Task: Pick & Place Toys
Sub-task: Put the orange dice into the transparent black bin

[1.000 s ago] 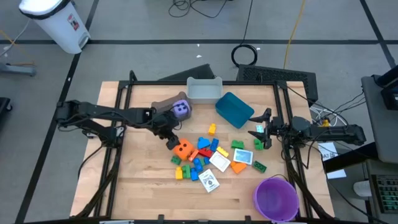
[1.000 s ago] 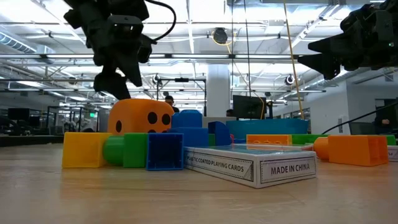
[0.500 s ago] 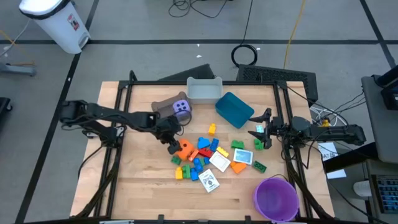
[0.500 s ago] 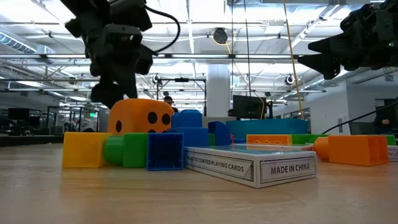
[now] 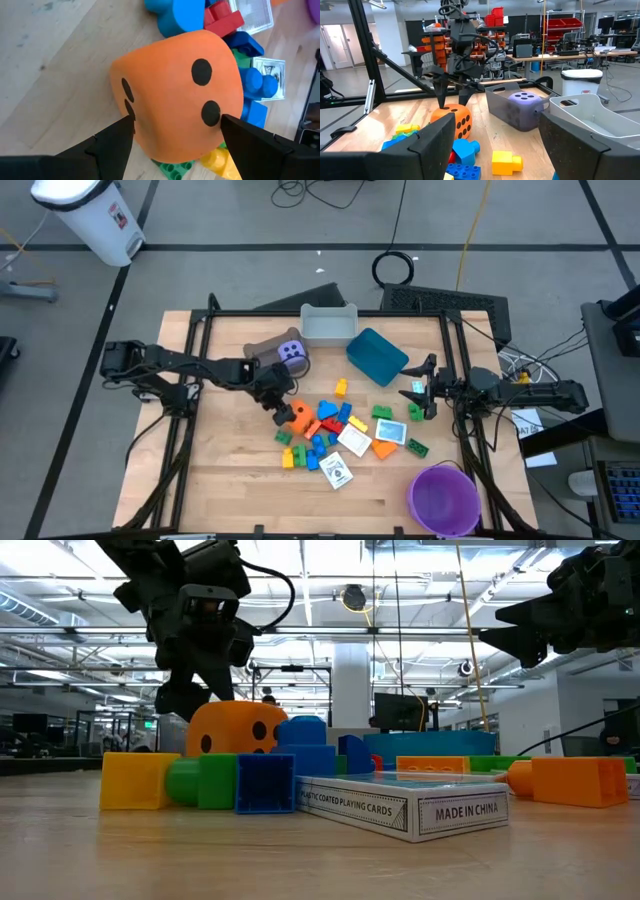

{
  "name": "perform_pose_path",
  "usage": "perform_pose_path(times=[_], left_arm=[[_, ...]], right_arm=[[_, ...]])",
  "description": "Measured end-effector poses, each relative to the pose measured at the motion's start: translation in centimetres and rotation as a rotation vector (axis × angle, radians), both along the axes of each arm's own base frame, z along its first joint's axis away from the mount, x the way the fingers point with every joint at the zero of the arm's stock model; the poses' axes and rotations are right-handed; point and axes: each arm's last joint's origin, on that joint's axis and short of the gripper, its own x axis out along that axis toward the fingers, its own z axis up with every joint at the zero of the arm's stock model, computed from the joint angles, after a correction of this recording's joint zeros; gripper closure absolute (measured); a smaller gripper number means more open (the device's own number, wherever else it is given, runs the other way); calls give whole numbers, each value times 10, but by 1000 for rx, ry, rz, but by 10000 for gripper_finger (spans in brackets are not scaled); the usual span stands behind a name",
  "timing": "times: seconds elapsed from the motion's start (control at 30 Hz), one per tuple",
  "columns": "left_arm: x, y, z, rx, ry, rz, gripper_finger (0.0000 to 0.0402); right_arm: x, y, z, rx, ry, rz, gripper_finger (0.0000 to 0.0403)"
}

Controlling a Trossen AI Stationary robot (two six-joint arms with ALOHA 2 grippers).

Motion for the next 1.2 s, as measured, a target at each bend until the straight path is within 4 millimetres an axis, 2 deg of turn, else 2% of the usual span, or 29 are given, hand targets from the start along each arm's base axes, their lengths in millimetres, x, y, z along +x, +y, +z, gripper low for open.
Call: perform_pose_path(times=[0.63, 0.93, 1.2], left_arm=[[4, 5, 2, -10, -45, 29, 101], [10, 5, -8, -7, -30, 9, 101], [11, 4, -8, 21, -59, -33, 100]], right_arm=[[0, 0, 0, 0, 0, 0, 124], [0, 0, 0, 0, 1, 0, 124], [0, 0, 0, 0, 1, 0, 124]])
